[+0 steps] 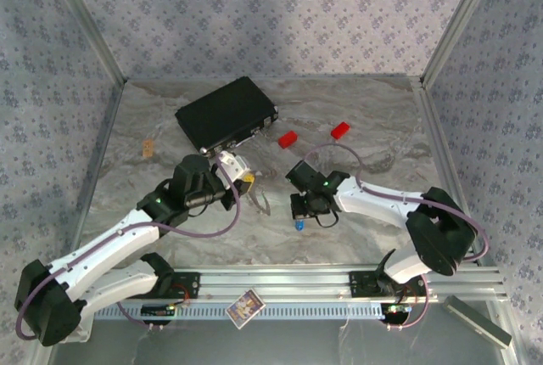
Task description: Put the keys on the keyring
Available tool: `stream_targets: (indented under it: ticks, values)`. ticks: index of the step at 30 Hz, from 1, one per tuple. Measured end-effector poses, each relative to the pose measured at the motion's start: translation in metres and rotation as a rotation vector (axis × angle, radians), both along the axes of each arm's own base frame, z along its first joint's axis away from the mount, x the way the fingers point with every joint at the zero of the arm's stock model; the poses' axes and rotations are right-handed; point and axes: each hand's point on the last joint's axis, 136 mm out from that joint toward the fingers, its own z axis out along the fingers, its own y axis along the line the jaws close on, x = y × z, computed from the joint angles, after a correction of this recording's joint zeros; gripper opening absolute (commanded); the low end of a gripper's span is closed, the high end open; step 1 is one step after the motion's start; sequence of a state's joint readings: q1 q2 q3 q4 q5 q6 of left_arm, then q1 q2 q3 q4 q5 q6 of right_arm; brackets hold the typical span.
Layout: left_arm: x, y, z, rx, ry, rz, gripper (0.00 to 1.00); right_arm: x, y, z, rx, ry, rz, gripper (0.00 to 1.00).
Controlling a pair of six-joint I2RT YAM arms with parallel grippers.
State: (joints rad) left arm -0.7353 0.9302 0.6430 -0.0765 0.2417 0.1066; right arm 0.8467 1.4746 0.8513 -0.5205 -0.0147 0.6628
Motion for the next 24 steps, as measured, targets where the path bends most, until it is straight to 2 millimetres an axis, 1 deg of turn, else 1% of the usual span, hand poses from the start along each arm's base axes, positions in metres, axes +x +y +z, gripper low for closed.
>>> stream_targets:
  ticks: [4,12,18,24]
  values:
    - [0.0,0.0,-0.002,0.004,0.003,0.0,0.0,-0.004,0.001,-0.003,-0.002,0.015,0.007,0.01]
    - [-0.001,0.001,-0.002,0.002,0.001,0.0,0.0,-0.01,0.0,-0.018,-0.036,0.064,0.016,0.06]
    - [-0.002,0.002,-0.001,0.002,-0.005,-0.002,0.0,-0.015,-0.003,-0.028,-0.065,0.099,0.024,0.16]
    - [-0.002,0.002,-0.002,0.005,-0.008,0.0,0.0,-0.016,-0.003,-0.027,-0.069,0.107,0.027,0.17]
